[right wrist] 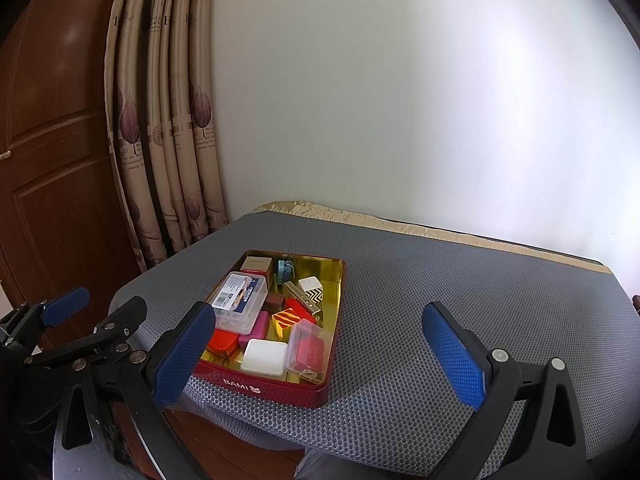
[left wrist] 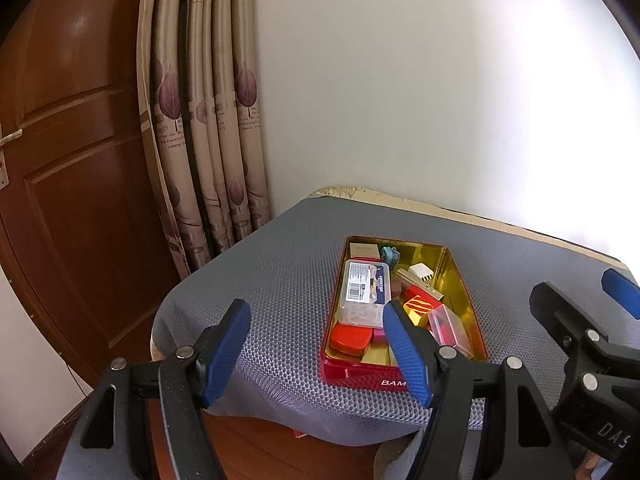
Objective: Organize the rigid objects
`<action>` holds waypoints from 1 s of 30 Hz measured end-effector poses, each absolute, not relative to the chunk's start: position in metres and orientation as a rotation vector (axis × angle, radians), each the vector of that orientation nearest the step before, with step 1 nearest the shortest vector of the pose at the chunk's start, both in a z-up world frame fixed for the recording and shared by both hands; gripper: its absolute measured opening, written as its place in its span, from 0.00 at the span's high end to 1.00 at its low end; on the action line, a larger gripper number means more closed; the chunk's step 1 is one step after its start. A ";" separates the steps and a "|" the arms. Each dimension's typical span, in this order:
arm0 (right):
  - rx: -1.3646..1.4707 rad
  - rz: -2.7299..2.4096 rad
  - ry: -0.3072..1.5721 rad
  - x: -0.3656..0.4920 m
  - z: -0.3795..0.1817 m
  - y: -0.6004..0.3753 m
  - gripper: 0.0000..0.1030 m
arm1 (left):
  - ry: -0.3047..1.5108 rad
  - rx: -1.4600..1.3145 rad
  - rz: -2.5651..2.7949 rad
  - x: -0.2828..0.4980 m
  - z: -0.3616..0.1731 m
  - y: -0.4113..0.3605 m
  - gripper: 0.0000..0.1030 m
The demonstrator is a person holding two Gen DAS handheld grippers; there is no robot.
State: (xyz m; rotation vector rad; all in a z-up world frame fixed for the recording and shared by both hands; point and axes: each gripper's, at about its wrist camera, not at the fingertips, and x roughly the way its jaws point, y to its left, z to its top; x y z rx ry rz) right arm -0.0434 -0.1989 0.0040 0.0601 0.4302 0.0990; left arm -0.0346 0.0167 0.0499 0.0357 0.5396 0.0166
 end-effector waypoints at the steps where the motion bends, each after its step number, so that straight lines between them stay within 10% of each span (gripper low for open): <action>1: 0.061 0.098 0.429 -0.043 0.004 -0.199 0.00 | 0.538 0.037 0.018 -0.035 0.050 0.016 0.32; 30: 0.061 0.096 0.435 -0.045 0.006 -0.197 0.00 | 0.548 0.030 0.024 -0.035 0.050 0.018 0.31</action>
